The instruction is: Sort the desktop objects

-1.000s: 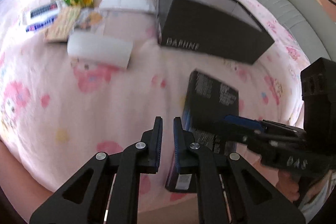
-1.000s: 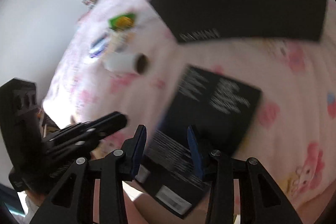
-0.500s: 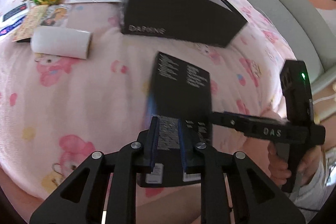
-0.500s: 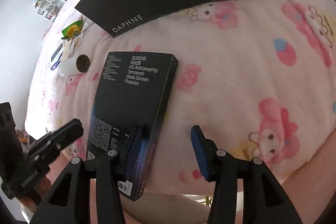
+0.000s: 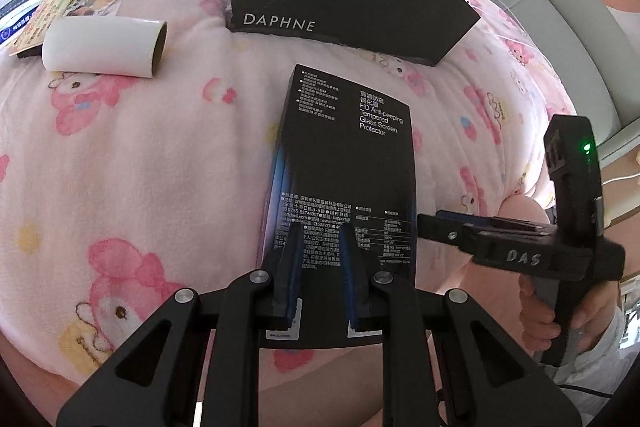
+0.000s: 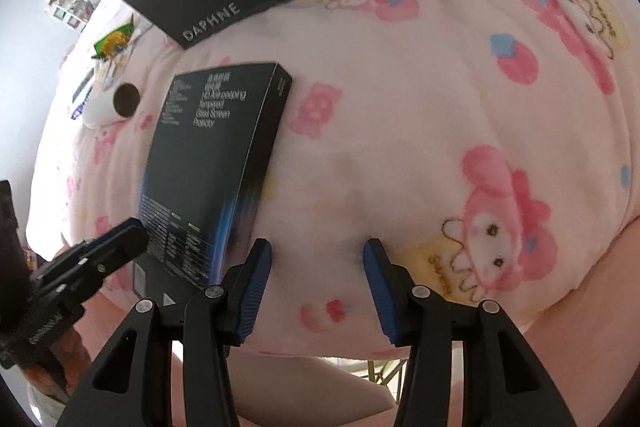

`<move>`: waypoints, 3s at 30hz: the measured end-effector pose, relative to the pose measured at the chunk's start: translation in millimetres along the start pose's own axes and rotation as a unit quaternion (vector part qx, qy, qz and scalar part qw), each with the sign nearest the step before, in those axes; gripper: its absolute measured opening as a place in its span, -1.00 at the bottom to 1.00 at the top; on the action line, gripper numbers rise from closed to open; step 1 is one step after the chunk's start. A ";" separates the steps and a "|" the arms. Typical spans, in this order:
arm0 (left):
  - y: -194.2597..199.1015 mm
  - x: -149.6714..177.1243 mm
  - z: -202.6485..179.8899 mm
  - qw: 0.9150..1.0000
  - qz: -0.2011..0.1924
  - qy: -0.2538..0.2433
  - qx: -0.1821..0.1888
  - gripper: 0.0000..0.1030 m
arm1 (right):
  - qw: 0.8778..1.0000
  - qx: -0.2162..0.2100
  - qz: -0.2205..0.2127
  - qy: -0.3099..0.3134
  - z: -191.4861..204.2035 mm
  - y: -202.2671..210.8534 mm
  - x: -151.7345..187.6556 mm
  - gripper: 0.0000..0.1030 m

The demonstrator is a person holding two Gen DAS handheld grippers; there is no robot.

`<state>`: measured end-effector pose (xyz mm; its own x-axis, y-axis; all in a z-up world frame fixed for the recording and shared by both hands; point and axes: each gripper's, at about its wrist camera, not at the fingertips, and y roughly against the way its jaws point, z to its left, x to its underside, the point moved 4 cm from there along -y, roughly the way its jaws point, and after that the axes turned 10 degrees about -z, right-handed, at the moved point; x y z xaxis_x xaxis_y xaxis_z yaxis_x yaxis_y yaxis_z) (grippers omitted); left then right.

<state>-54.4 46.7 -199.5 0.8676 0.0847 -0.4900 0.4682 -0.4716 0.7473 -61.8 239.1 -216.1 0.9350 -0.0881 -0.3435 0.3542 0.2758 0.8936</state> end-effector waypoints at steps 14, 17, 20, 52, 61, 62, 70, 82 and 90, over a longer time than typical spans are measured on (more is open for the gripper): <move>30.0 -11.4 40.2 0.997 -0.033 0.072 0.003 -0.41 | 0.993 -0.109 -0.033 0.035 56.0 24.0 -13.8 -0.14; 56.2 -18.9 53.9 0.993 -0.062 0.100 0.020 -0.41 | 0.987 -0.143 -0.029 0.071 91.5 25.9 -15.1 -0.14; 80.0 -24.8 67.5 0.988 -0.097 0.120 0.019 -0.41 | 0.982 -0.142 -0.034 0.117 125.2 22.4 -13.7 -0.14; 78.5 -12.7 81.9 0.989 -0.097 0.108 -0.027 -0.21 | 0.983 -0.138 -0.042 0.110 141.6 -7.3 -26.6 0.05; 96.1 -47.8 28.6 0.991 -0.121 0.059 -0.012 -0.21 | 0.981 -0.164 -0.091 0.053 128.8 37.0 -51.4 0.04; 98.9 -52.1 20.7 0.991 -0.126 0.053 -0.010 -0.21 | 0.980 -0.168 -0.097 0.049 125.2 45.2 -53.0 0.04; 95.6 -92.4 -28.5 0.990 -0.138 0.011 0.008 -0.21 | 0.974 -0.152 -0.161 0.051 107.9 81.8 -86.7 0.04; 15.1 -236.1 -64.3 0.990 -0.136 -0.015 0.035 -0.21 | 0.968 -0.112 -0.220 0.035 58.7 88.6 -223.3 0.04; -77.7 -271.3 -73.5 0.996 -0.079 0.015 0.031 -0.21 | 0.977 -0.072 -0.201 0.004 9.2 39.0 -288.7 0.04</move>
<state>-313.8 124.8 -91.6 0.7893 0.1873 -0.5848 0.5882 -0.5041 0.6324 -317.8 266.4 -79.5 0.7202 -0.2094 -0.6614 0.6865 0.3527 0.6359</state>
